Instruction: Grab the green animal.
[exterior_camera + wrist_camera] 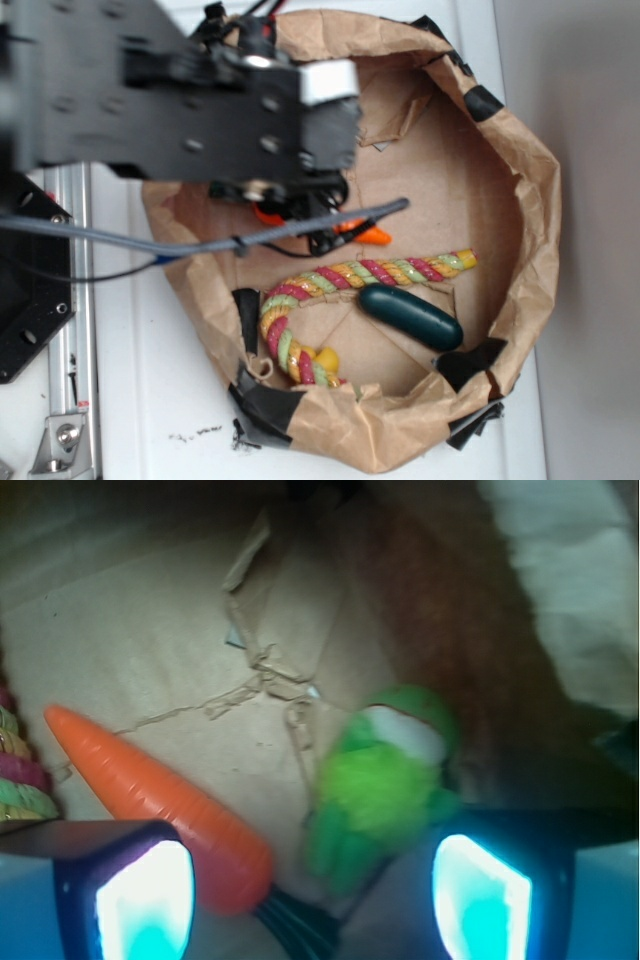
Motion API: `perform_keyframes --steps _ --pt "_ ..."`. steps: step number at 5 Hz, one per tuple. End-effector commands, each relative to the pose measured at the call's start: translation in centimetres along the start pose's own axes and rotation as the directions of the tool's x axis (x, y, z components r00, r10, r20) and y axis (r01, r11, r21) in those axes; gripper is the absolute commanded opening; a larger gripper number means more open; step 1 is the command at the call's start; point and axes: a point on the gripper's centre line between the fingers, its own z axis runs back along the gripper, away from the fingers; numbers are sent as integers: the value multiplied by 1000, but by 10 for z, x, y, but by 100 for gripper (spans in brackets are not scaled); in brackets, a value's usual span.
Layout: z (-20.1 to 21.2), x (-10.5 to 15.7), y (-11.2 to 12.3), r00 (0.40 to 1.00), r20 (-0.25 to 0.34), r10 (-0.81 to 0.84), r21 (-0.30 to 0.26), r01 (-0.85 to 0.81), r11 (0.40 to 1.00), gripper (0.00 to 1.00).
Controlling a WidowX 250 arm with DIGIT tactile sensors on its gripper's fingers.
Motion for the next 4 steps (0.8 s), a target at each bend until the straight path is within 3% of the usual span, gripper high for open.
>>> perform_keyframes --steps 1,2,3,4 --pt "-24 16 25 998 64 -4 -70 9 997 100" --pt "-33 14 22 998 48 -36 -34 38 999 100" --pt "-36 5 27 998 10 -54 -37 55 998 100" --pt "-59 -2 27 993 -78 -85 -95 78 992 100"
